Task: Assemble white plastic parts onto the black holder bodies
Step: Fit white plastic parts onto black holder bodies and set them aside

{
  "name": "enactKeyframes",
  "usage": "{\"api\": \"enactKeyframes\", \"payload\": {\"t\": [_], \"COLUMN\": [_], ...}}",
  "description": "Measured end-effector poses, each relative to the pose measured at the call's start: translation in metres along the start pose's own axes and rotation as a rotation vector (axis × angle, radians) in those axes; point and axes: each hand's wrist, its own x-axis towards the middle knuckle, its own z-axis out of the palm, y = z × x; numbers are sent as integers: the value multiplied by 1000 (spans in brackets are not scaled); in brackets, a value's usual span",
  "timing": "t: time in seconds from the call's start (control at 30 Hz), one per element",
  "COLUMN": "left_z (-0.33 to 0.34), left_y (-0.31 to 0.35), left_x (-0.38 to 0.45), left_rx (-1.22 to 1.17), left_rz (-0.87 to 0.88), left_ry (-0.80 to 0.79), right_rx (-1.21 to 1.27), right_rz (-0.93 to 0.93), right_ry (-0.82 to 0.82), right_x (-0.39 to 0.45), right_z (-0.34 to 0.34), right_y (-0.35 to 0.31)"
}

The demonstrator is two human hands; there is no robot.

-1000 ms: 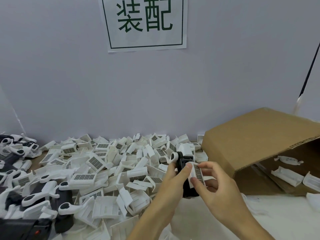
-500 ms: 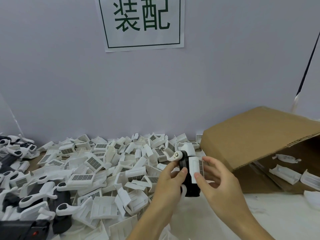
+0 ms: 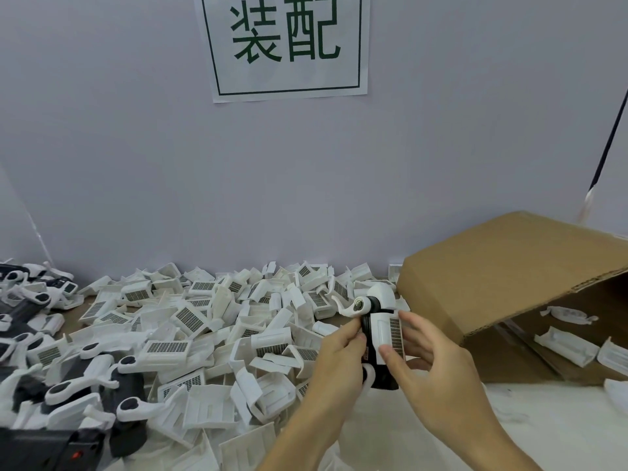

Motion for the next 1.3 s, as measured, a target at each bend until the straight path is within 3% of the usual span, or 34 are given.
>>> {"api": "enactKeyframes", "payload": {"t": [0.17,0.3,0.47,0.63,0.87,1.1,1.3], "left_z": [0,-1,-1,3,4,0,3], "left_y": [6,10,10,11,10,6,7], "left_x": [-1,-6,-4,-5,-10,-11,-11], "left_rx": [-52,-78,-51,-81,-59,2,-121], "left_rz": [16,66,132,146,170,139,144], "left_ry": [-46,-54,73,61,-66,-128,-194], "right_rx": [18,-5,-32,181,476,540,522], "right_rz": [-24,-39,-84,84,246,334,316], "right_ry": [47,-11,-59,-6,-132,-85,-16], "right_x": [0,-1,-3,1,5,5,3], "right_z": [2,1,3,4,-4,-5,-2], "right_y": [-8,-14,-13,-10,-20,-22,-26]}}
